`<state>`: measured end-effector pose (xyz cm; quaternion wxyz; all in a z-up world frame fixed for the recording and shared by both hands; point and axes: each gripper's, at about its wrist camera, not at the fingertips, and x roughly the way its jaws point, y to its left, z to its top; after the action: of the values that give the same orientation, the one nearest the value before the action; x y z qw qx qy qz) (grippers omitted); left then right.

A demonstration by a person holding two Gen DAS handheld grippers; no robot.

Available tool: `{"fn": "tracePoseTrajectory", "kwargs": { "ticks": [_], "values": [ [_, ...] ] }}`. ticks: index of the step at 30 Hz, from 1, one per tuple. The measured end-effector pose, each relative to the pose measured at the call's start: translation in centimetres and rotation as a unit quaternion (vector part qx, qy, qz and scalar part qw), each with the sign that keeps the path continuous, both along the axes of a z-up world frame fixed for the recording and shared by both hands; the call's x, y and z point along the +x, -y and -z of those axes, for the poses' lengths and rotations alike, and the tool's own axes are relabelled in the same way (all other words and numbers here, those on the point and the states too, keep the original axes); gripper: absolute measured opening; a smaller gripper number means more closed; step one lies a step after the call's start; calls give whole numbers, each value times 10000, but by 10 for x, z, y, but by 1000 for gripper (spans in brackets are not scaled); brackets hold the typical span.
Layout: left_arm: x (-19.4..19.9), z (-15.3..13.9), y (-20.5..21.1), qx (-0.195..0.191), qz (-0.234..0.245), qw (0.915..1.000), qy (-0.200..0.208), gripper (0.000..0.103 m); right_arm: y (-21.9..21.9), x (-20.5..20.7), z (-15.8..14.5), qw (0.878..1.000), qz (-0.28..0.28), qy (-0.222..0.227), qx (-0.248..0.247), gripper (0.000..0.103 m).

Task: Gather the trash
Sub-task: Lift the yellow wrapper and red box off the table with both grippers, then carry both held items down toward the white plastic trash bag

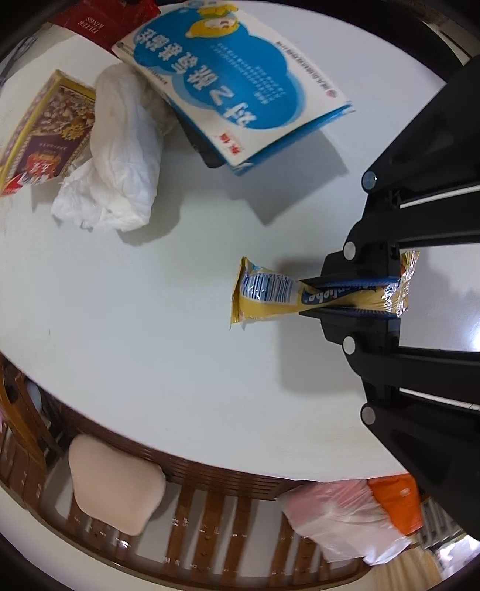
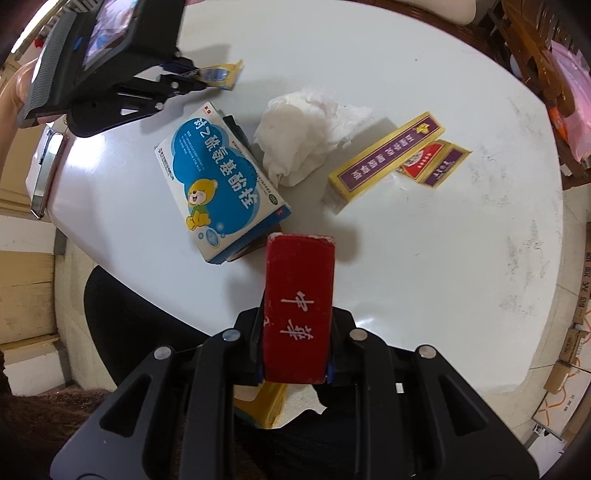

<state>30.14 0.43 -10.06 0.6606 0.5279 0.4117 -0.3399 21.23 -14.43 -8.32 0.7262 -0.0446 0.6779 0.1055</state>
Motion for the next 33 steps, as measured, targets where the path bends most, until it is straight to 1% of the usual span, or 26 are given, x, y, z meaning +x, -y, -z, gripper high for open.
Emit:
{"fn": "tracePoseTrajectory", "kwargs": {
  "ticks": [4,8,10,13,15,20,23,26,27,30,33],
  "values": [
    [-3,-17,-11,-231,-316,9992,107,10,6,-4,-6,9999,46,121,-43,22],
    [-18,-37,-22,-514,-460,9976,97,10,11,-8,-12,9995,66,294,-121,22],
    [-31,-45,-26,-533,-454,9974,169,10,13,-12,-19,9991,43,387,-142,22],
    [-52,-57,-28,-541,-449,9974,168,10,14,-23,-27,9987,-14,482,-141,22],
    [-64,-65,-29,-578,-446,9972,140,10,12,-24,-29,9984,-65,538,-157,22],
    [-106,-80,-27,-597,-435,9970,253,10,8,-38,-36,9972,-221,700,-110,22],
    [-128,-83,-26,-601,-483,9965,318,10,6,-54,-38,9964,-316,773,-110,22],
    [-150,-84,-24,-770,-586,9949,275,10,1,-69,-38,9960,-420,785,-74,22],
    [-159,-83,-23,-808,-617,9946,224,10,1,-73,-37,9959,-452,783,-61,22],
    [-178,-79,-22,-889,-615,9938,252,10,-4,-89,-35,9952,-558,807,-46,22],
    [-198,-71,-20,-1021,-701,9922,127,10,-7,-103,-35,9942,-664,845,-29,22]
  ]
}}
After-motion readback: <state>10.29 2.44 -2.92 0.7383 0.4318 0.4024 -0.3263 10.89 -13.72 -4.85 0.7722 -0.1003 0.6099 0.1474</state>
